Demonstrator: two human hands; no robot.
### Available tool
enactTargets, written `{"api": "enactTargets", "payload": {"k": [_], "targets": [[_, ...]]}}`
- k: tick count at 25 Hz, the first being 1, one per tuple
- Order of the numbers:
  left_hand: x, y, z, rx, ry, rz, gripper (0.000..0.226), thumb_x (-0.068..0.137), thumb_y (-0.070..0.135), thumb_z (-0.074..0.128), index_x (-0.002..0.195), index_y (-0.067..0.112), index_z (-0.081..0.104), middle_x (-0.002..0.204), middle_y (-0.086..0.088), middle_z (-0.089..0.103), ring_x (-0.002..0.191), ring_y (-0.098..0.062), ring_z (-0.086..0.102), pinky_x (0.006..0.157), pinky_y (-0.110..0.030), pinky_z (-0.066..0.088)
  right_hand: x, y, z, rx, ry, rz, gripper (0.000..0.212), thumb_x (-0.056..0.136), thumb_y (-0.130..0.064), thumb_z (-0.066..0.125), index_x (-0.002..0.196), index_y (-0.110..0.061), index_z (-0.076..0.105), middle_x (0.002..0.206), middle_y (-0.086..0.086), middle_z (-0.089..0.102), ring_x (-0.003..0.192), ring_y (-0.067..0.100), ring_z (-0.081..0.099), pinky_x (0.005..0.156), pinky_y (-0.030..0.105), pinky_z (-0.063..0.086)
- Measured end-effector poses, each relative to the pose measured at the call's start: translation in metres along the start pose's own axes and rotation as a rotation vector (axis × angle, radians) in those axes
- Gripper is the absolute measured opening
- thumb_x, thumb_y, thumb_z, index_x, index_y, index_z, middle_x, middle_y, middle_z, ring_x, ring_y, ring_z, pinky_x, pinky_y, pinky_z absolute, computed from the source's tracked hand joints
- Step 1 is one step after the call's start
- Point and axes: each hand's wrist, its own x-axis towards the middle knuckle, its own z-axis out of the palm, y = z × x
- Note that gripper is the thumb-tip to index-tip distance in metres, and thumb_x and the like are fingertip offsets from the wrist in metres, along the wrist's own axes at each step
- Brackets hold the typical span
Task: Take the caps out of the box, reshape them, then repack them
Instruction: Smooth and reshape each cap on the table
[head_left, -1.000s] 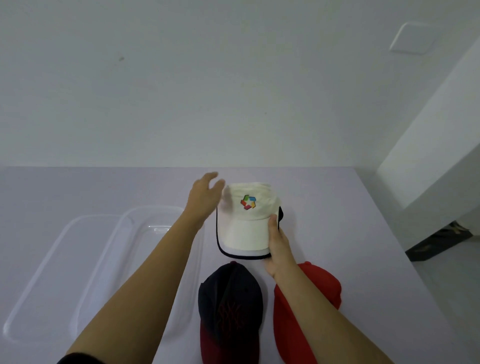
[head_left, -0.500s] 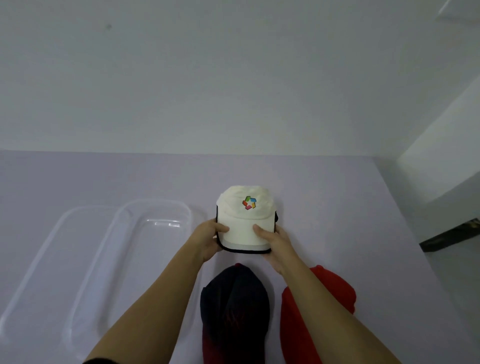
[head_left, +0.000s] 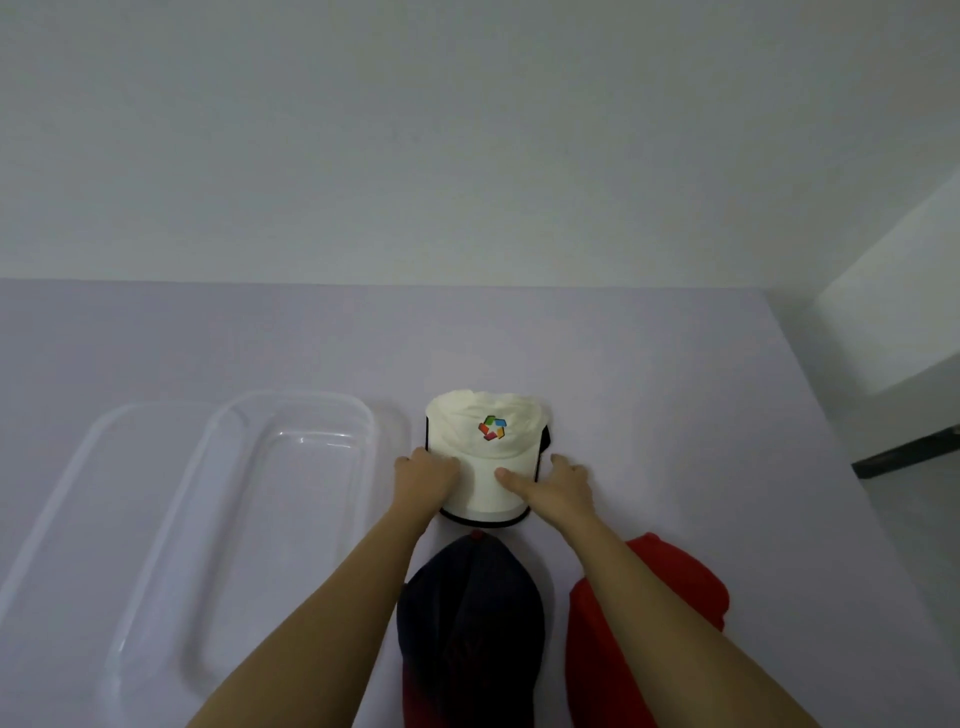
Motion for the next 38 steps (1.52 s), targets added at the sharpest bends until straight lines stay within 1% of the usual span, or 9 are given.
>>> {"api": "enactTargets", "payload": {"k": [3, 7, 16, 18, 20, 24, 28, 33, 38], "targets": [[0.005, 0.009, -0.002, 0.183, 0.086, 0.102, 0.055, 0.086, 0.018, 0.050, 0.135, 0.001, 0.031, 0.133, -0.018, 0.037, 0.120, -0.035, 0.043, 0.097, -0.041, 0.042, 0.002, -0.007, -0.010, 0.010, 0.029, -0.065, 0.110, 0.066, -0.041, 0.081, 0.147, -0.009, 0.015, 0.151, 0.010, 0.020, 0.140, 0.027, 0.024, 0.109, 0.039, 0.030], [0.012, 0.005, -0.007, 0.035, -0.107, 0.074, 0.055, 0.082, 0.010, 0.049, 0.135, 0.005, 0.034, 0.130, -0.011, 0.044, 0.110, -0.027, 0.046, 0.084, -0.034, 0.044, 0.010, -0.011, -0.017, 0.408, -0.122, -0.078, 0.105, 0.071, -0.016, 0.080, 0.148, -0.010, 0.009, 0.154, 0.006, 0.025, 0.138, 0.022, 0.031, 0.102, 0.031, 0.034], [0.001, 0.002, -0.005, 0.162, -0.160, 0.113, 0.049, 0.076, 0.024, 0.051, 0.121, 0.005, 0.045, 0.119, -0.013, 0.049, 0.104, -0.027, 0.051, 0.082, -0.034, 0.048, 0.024, -0.015, -0.014, 0.175, -0.178, -0.024, 0.124, 0.048, -0.034, 0.088, 0.147, -0.028, 0.013, 0.152, 0.003, 0.020, 0.138, 0.026, 0.025, 0.113, 0.047, 0.029], [0.001, 0.011, -0.013, 0.250, 0.015, 0.215, 0.042, 0.087, 0.014, 0.048, 0.126, 0.003, 0.042, 0.126, -0.016, 0.048, 0.114, -0.031, 0.049, 0.093, -0.037, 0.043, 0.024, -0.018, -0.026, 0.055, -0.115, -0.066, 0.115, 0.061, -0.037, 0.084, 0.149, -0.026, 0.010, 0.154, 0.004, 0.007, 0.141, 0.028, 0.017, 0.113, 0.048, 0.027], [0.002, 0.024, -0.029, 0.182, 0.178, 0.347, 0.046, 0.091, 0.012, 0.049, 0.136, 0.005, 0.040, 0.134, -0.013, 0.048, 0.119, -0.029, 0.050, 0.100, -0.035, 0.039, 0.022, -0.024, -0.042, 0.103, -0.041, -0.237, 0.093, 0.076, -0.032, 0.075, 0.148, -0.023, 0.017, 0.152, 0.002, 0.015, 0.128, 0.024, 0.039, 0.101, 0.036, 0.041], [0.012, 0.039, -0.052, 0.092, 0.025, 0.512, 0.039, 0.089, 0.014, 0.055, 0.127, 0.017, 0.053, 0.132, 0.000, 0.050, 0.092, -0.020, 0.064, 0.085, -0.028, 0.047, 0.013, -0.044, -0.055, -0.059, 0.059, -0.623, 0.045, 0.090, -0.024, 0.060, 0.134, -0.024, 0.046, 0.137, -0.004, 0.047, 0.068, 0.004, 0.049, 0.068, 0.011, 0.044], [0.018, 0.038, -0.045, 0.182, -0.117, 0.553, 0.018, 0.089, 0.017, 0.058, 0.106, 0.014, 0.059, 0.107, -0.003, 0.065, 0.075, -0.013, 0.063, 0.071, -0.021, 0.047, 0.014, -0.053, -0.033, -0.149, -0.080, -0.548, 0.038, 0.091, -0.022, 0.058, 0.127, -0.015, 0.052, 0.126, 0.000, 0.053, 0.098, 0.013, 0.054, 0.091, 0.029, 0.045], [0.024, 0.043, -0.045, 0.416, -0.032, 0.644, 0.019, 0.093, 0.022, 0.053, 0.099, 0.005, 0.060, 0.092, -0.007, 0.057, 0.069, -0.015, 0.054, 0.065, -0.021, 0.044, 0.020, -0.057, -0.036, -0.315, 0.024, -0.526, 0.023, 0.091, -0.024, 0.057, 0.102, -0.005, 0.062, 0.094, 0.003, 0.054, 0.091, 0.022, 0.055, 0.075, 0.025, 0.035], [0.020, 0.054, -0.040, 0.438, -0.049, 0.568, 0.023, 0.095, 0.016, 0.048, 0.112, 0.003, 0.056, 0.096, -0.005, 0.054, 0.062, -0.015, 0.058, 0.059, -0.020, 0.045, 0.018, -0.068, -0.037, -0.371, 0.033, -0.540, 0.028, 0.091, -0.023, 0.057, 0.117, -0.013, 0.055, 0.106, 0.002, 0.055, 0.096, 0.019, 0.053, 0.082, 0.027, 0.040]]}}
